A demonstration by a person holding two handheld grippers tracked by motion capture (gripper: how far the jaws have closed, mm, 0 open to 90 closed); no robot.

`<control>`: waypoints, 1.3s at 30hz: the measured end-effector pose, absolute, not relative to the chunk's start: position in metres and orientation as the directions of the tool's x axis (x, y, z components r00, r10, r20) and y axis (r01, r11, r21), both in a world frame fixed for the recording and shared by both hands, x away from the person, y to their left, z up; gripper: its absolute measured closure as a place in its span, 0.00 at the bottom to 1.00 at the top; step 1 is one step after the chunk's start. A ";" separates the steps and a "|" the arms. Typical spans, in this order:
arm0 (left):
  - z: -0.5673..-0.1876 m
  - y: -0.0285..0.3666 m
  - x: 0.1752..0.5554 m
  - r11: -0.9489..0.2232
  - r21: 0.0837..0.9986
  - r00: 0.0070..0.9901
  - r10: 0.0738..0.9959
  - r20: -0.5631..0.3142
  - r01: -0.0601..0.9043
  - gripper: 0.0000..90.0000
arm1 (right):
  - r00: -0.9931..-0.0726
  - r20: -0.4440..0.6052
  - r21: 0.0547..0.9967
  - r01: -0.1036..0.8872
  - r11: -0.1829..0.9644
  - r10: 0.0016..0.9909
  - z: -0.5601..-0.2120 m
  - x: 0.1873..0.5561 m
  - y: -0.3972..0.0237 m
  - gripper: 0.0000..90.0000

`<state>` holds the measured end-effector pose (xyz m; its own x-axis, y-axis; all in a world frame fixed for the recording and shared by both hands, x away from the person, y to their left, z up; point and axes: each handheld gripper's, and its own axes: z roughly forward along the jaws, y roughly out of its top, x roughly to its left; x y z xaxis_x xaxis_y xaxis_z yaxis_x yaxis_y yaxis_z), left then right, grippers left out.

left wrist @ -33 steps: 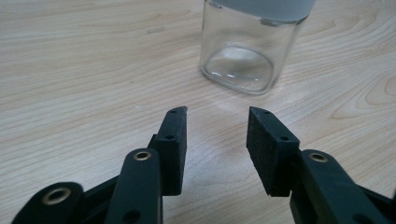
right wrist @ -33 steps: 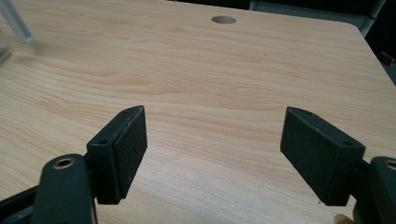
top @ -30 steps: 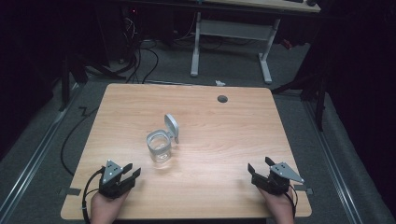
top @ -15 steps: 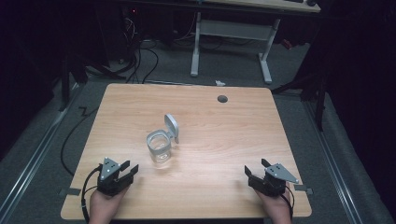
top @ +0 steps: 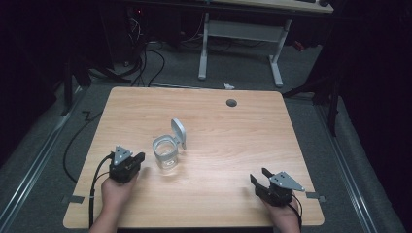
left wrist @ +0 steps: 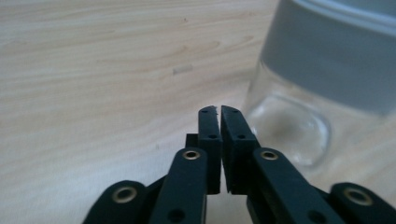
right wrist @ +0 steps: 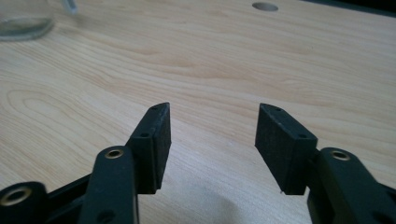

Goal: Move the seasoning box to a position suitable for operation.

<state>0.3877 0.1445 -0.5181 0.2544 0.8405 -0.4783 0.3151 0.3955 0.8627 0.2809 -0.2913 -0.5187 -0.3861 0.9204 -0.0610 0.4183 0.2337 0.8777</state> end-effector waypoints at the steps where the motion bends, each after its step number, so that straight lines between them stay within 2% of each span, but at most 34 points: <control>1: -0.517 0.141 0.393 0.389 0.865 0.262 0.841 -0.474 0.317 1.00 | -0.394 -0.059 0.882 0.410 0.232 0.917 -0.518 0.281 -0.291 0.53; 5: -0.514 0.127 0.414 0.343 0.880 0.286 0.852 -0.439 0.329 1.00 | -0.425 -0.044 0.892 0.390 0.227 0.904 -0.519 0.280 -0.289 0.53; 9: -0.513 0.122 0.419 0.377 0.862 0.295 0.828 -0.478 0.338 1.00 | -0.413 -0.037 0.894 0.392 0.215 0.910 -0.520 0.280 -0.289 0.49; 12: -0.514 0.121 0.418 0.373 0.863 0.295 0.829 -0.474 0.340 1.00 | -0.410 -0.038 0.897 0.388 0.211 0.911 -0.519 0.279 -0.292 0.48; 23: -0.498 0.102 0.383 0.353 0.881 0.389 0.798 -0.460 0.316 1.00 | -0.401 -0.047 0.901 0.378 0.212 0.915 -0.520 0.278 -0.291 0.48; 33: -0.503 0.084 0.363 0.344 0.876 0.418 0.779 -0.467 0.338 1.00 | -0.409 -0.043 0.903 0.375 0.210 0.912 -0.521 0.278 -0.290 0.49; 39: -0.510 0.073 0.369 0.344 0.871 0.400 0.786 -0.472 0.351 1.00 | -0.410 -0.045 0.902 0.376 0.214 0.911 -0.521 0.278 -0.290 0.49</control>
<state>0.3694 0.0734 -0.5098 0.3999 0.7859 -0.4715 0.3505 0.3442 0.8710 0.2776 -0.2901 -0.5208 -0.4101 0.9109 -0.0452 0.3757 0.2139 0.9017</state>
